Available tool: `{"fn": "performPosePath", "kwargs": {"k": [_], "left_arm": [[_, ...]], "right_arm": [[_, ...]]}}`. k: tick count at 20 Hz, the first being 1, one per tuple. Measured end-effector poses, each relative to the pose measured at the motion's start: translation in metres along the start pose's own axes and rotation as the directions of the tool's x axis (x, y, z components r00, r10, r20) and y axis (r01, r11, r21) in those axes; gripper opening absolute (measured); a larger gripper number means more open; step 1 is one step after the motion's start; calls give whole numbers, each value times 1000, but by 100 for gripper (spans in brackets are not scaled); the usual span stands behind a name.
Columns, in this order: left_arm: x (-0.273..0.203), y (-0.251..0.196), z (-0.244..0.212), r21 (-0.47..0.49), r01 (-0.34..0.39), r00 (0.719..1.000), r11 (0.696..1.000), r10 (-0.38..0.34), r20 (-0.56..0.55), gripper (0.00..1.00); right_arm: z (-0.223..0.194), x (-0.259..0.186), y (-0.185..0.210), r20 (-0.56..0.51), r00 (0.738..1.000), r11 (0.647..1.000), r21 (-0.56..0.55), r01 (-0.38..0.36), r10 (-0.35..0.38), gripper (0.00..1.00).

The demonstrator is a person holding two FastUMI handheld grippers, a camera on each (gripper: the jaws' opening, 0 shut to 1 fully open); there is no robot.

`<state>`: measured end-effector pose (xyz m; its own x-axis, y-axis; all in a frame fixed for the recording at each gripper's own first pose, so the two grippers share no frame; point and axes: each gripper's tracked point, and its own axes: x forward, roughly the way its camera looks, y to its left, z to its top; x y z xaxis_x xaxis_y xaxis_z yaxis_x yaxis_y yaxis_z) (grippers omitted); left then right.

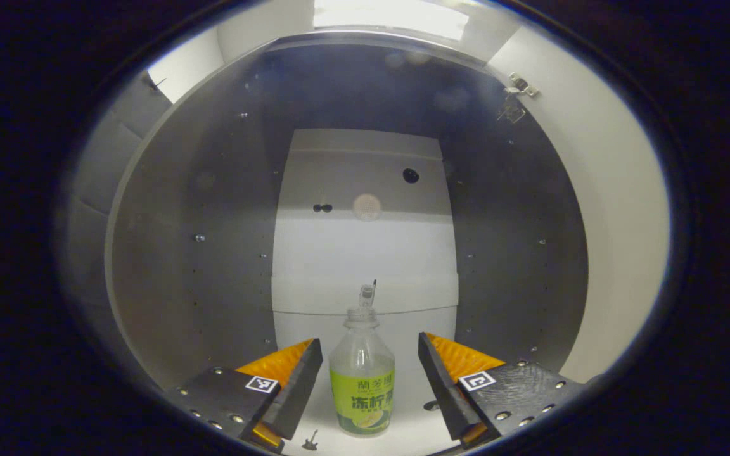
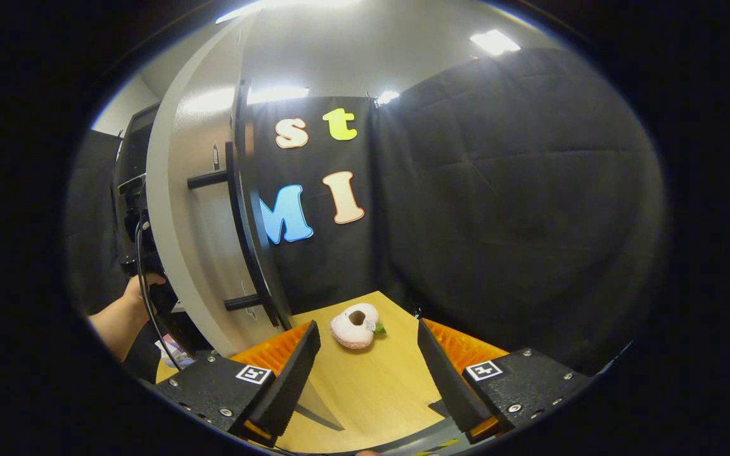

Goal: Open the cabinet door with the right hand, grasp the bottle in the cabinet with the left hand and place it on the coaster, then close the cabinet door with the right hand.

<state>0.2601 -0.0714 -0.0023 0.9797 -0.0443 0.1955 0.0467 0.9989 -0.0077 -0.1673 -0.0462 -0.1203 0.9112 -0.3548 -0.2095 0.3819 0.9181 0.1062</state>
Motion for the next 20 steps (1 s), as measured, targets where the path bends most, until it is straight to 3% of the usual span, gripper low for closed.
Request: {"fn": "performPosePath", "kwargs": {"k": [6, 10, 11, 13, 16, 18, 20], "left_arm": [[21, 17, -21, -37, -50, 999, 998, 49, -19, 87], [29, 12, -49, -89, -16, 996, 996, 8, -84, 87], [31, 9, -52, -90, -10, 996, 996, 2, -92, 92], [29, 12, -49, -80, -32, 996, 996, 25, -86, 88], [30, 13, -44, -57, -32, 995, 998, 26, -99, 71], [27, 13, -44, -48, -25, 993, 999, 20, -114, 73], [22, 17, -38, -41, -39, 992, 998, 34, -121, 68]], "right_arm": [[3, 14, 5, -7, 1000, 999, -36, 27, -27, 95], [1, 12, 3, -10, 1000, 999, -31, 29, -30, 94], [1, 12, 2, -9, 999, 999, -33, 34, -34, 94], [1, 11, 1, -8, 999, 998, -41, 42, -42, 94], [-2, 11, 1, -20, 999, 997, -61, 38, -39, 94], [-2, 12, 2, -17, 999, 998, -62, 34, -35, 93], [0, 11, 3, -8, 1000, 998, -64, 23, -24, 93]]}}
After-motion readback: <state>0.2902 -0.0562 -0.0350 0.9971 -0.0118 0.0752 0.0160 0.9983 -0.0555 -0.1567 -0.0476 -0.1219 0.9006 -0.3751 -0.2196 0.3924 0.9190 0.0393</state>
